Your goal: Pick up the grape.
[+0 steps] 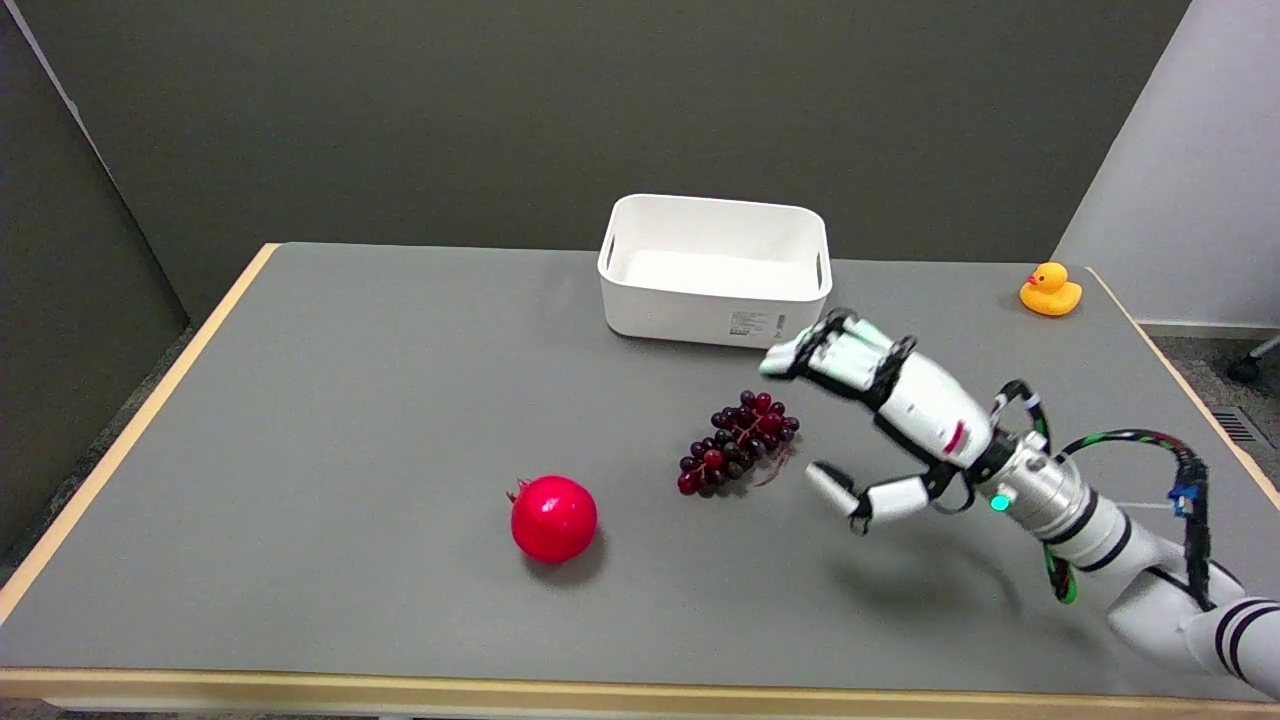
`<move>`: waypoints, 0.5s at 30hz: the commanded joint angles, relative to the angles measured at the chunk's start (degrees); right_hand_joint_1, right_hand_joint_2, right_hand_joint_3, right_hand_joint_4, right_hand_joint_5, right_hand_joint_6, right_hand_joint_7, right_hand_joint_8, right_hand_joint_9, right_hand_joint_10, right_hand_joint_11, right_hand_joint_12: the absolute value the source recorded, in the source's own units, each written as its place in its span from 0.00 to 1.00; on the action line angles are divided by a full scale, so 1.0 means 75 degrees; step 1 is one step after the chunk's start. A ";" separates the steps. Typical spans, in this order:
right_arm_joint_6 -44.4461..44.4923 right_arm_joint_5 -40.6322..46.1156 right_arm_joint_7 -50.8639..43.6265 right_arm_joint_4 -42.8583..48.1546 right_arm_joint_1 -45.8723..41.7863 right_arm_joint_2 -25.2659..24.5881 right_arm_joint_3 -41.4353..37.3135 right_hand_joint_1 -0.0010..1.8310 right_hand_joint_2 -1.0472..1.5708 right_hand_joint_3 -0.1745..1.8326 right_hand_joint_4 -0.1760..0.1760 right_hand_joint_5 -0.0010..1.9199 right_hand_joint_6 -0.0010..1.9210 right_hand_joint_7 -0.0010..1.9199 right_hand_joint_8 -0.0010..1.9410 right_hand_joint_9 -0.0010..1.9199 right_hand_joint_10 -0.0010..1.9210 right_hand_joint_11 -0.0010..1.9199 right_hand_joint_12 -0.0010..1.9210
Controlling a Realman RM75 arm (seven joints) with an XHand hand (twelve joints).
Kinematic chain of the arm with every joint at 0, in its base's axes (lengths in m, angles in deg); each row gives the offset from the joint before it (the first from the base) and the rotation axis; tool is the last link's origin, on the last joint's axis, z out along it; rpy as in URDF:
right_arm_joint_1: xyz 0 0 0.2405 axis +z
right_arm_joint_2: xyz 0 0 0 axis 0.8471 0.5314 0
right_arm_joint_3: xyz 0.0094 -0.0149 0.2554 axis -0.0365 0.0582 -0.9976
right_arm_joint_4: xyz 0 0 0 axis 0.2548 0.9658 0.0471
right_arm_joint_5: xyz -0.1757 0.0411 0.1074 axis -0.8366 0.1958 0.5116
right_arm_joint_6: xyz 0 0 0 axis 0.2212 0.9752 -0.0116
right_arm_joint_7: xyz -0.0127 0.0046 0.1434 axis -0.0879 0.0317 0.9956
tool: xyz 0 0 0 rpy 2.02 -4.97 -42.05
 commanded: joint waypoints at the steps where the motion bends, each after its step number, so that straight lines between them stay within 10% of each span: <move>1: -0.0917 -0.1882 -0.1141 0.0329 0.0229 -0.0638 0.0422 0.41 0.66 0.59 0.45 0.13 0.25 0.16 0.23 0.11 0.39 0.00 0.57; 15: -0.2477 -0.2932 -0.0478 -0.0314 0.1919 -0.1062 0.1021 0.41 0.66 0.59 0.45 0.12 0.25 0.16 0.22 0.11 0.39 0.00 0.57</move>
